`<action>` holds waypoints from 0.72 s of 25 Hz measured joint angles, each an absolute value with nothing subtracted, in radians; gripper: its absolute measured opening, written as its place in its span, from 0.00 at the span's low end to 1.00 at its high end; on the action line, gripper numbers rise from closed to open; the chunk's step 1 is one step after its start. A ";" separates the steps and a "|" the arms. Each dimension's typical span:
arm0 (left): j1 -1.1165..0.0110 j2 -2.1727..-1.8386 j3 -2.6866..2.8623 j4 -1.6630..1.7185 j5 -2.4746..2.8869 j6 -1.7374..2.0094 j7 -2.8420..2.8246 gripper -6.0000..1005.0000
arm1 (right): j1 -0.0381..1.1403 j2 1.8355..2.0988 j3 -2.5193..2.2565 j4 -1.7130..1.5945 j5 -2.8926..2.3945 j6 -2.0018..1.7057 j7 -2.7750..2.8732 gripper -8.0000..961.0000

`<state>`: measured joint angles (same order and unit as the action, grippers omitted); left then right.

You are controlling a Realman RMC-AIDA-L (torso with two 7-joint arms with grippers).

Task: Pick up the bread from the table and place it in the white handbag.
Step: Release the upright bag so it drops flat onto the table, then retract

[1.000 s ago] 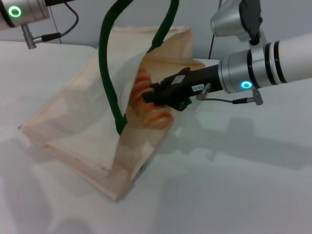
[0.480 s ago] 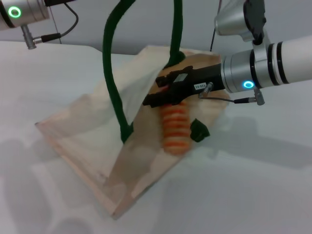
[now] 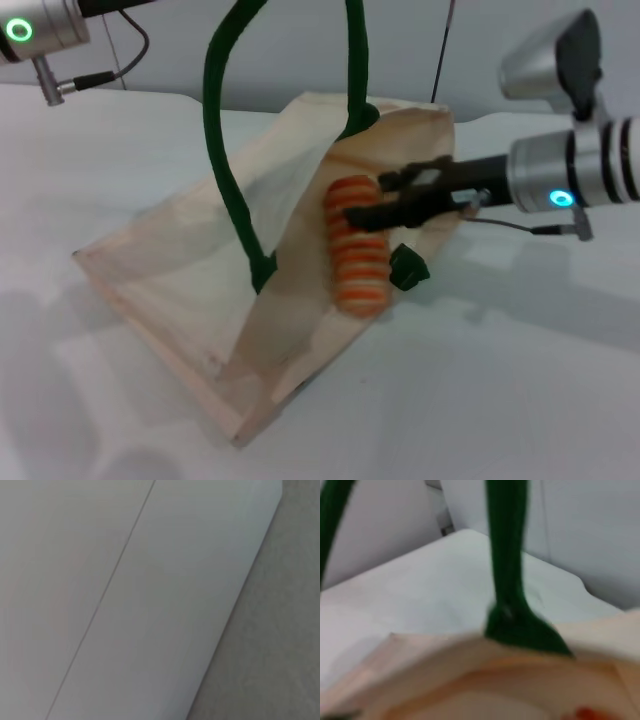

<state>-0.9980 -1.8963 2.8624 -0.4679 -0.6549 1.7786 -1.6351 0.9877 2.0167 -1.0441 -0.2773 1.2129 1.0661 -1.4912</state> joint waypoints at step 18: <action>-0.973 -1.894 2.862 -0.470 -0.657 1.710 -1.643 0.06 | 0.729 1.991 -0.899 -0.497 1.198 1.072 -1.493 0.90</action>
<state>-0.9727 -1.8940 2.8624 -0.4696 -0.6566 1.7104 -1.6431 0.7293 1.9914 -0.8990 -0.4975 1.1983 1.0718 -1.4927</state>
